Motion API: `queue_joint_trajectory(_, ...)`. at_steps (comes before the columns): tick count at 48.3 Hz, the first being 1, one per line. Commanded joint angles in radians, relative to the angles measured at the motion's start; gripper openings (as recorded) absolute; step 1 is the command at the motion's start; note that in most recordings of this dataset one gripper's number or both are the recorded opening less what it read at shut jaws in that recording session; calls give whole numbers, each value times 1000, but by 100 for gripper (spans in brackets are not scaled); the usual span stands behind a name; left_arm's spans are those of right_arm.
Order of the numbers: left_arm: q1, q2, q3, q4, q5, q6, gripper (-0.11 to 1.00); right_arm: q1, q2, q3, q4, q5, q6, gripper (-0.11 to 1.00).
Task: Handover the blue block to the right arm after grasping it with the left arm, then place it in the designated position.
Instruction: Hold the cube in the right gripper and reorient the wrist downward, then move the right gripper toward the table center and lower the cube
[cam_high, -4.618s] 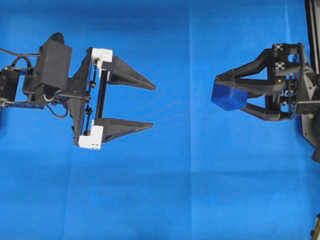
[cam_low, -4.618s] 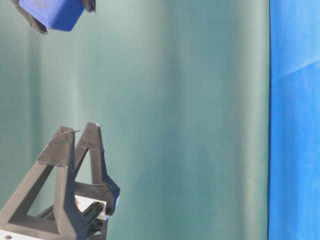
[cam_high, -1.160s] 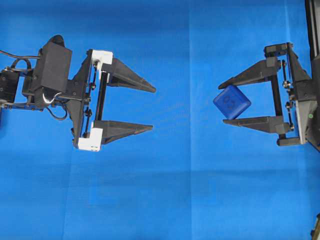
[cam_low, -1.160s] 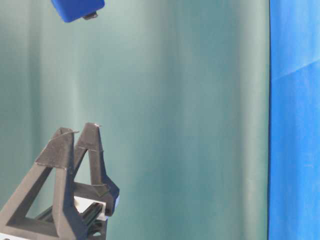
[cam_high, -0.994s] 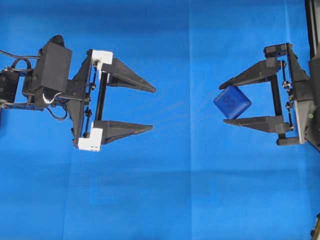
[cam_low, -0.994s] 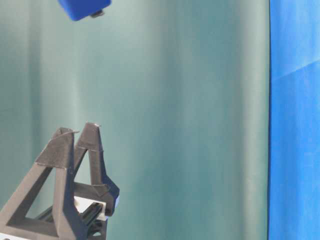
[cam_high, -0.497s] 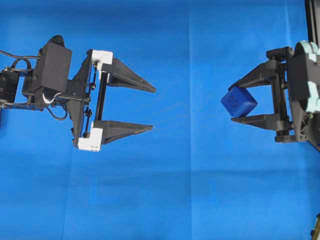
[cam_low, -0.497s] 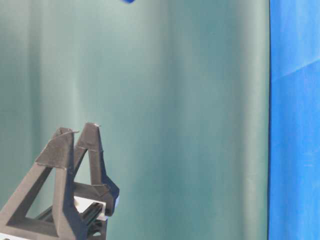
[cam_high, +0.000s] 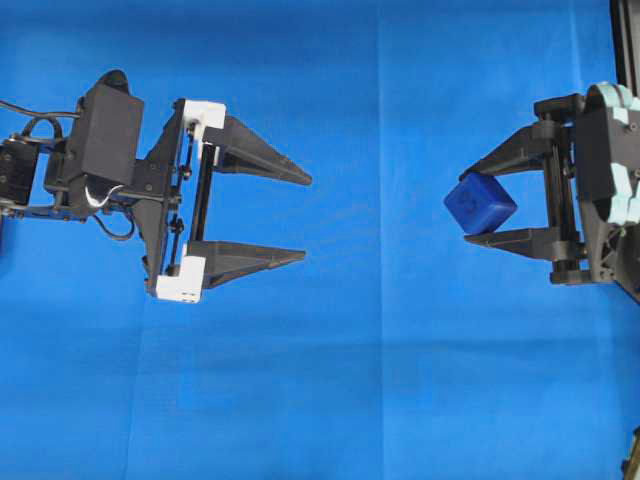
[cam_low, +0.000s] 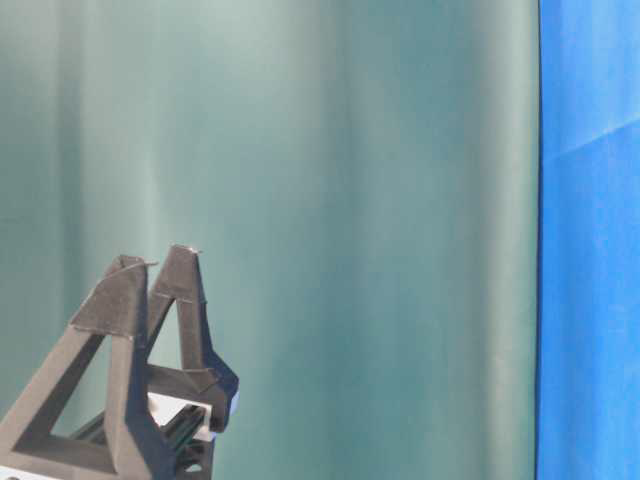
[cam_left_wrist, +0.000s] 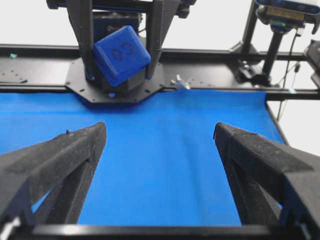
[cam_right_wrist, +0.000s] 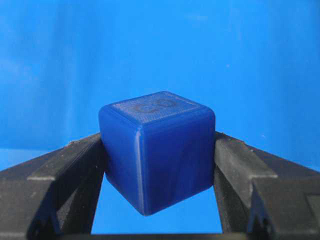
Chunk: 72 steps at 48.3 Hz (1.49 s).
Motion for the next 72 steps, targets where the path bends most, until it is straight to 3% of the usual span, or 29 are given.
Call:
queue_joint_trajectory(1,-3,-20,-23,0,-9,0,93,0,-5,-11,-2,-8,2,46)
queue_joint_trajectory(38,-3,-20,-25,0,-9,-2,93,0,34,-8,-3,-46,2,46)
queue_joint_trajectory(72,-3,-20,-25,0,-9,-3,93,-34,367,26,8,-403,3,46)
